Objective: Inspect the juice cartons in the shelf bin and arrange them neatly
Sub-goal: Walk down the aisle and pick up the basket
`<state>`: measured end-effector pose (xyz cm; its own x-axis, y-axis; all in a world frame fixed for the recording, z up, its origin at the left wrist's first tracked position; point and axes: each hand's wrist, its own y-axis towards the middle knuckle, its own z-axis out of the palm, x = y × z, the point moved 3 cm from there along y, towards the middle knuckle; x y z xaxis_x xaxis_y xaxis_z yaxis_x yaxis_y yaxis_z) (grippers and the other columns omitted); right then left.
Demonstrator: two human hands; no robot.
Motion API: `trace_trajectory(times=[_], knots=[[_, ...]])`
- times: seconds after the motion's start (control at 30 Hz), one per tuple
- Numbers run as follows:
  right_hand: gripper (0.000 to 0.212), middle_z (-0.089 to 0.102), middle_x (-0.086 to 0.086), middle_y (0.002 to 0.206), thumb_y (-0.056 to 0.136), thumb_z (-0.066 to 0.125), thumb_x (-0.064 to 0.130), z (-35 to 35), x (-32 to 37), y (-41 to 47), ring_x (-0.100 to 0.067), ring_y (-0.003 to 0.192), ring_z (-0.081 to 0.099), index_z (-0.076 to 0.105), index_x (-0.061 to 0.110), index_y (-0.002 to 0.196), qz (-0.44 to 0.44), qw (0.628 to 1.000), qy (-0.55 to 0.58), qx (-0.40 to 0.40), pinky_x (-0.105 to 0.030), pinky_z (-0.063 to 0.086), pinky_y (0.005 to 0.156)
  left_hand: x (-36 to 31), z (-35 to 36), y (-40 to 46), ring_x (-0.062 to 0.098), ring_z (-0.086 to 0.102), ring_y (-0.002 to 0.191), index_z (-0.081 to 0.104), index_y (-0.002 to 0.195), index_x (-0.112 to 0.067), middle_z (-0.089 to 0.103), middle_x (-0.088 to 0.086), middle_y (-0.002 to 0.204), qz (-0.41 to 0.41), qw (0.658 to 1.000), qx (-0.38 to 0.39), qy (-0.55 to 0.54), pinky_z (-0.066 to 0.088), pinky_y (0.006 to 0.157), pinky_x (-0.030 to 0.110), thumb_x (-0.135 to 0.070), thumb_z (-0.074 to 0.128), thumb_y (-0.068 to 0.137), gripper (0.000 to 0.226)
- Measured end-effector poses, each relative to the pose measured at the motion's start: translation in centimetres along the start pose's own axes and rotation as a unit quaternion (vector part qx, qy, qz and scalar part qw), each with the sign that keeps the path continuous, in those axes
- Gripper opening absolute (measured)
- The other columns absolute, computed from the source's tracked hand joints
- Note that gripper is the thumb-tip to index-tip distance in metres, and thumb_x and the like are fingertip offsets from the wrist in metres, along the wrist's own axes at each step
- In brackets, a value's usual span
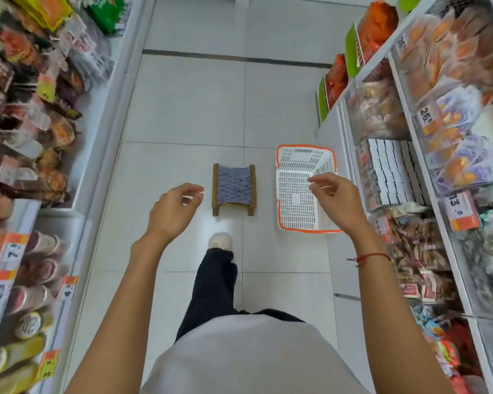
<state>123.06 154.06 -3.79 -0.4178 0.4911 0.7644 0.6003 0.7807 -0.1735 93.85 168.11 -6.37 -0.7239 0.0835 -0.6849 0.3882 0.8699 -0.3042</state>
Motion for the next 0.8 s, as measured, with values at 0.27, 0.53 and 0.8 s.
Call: trace_trajectory(times=[0.27, 0.53, 0.8], knots=[[0.015, 0.071, -0.002, 0.104, 0.091, 0.063, 0.014, -2.5, -1.1, 14.5, -0.021, 0.095, 0.066, 0.070, 0.024, 0.100, 0.088, 0.993, 0.037, -0.066, -0.043, 0.053, 0.091, -13.9, -0.7, 21.1, 0.005, 0.059, 0.094, 0.064, 0.115, -0.033, 0.064, -0.019, 0.107, 0.123, 0.989, 0.067, 0.055, 0.042, 0.080, 0.028, -0.039, 0.051, 0.098, 0.022], [0.016, 0.067, 0.005, 0.089, 0.092, 0.061, 0.008, -8.3, -5.0, 22.7, -0.003, 0.076, 0.061, 0.070, 0.021, 0.098, 0.153, 0.973, 0.091, -0.144, -0.020, 0.051, 0.076, -27.8, 6.6, 33.8, 0.009, 0.060, 0.099, 0.064, 0.117, -0.031, 0.065, -0.012, 0.115, 0.227, 0.950, 0.186, 0.106, 0.049, 0.090, 0.033, -0.038, 0.051, 0.099, 0.024], [0.019, 0.070, -0.007, 0.100, 0.094, 0.058, 0.007, -14.1, -9.9, 27.8, -0.027, 0.095, 0.066, 0.071, 0.014, 0.106, 0.230, 0.953, 0.098, -0.174, -0.034, 0.051, 0.084, -35.8, 15.0, 40.1, 0.007, 0.059, 0.093, 0.065, 0.116, -0.029, 0.067, -0.011, 0.117, 0.275, 0.913, 0.258, 0.155, 0.048, 0.084, 0.029, -0.033, 0.053, 0.099, 0.022]])
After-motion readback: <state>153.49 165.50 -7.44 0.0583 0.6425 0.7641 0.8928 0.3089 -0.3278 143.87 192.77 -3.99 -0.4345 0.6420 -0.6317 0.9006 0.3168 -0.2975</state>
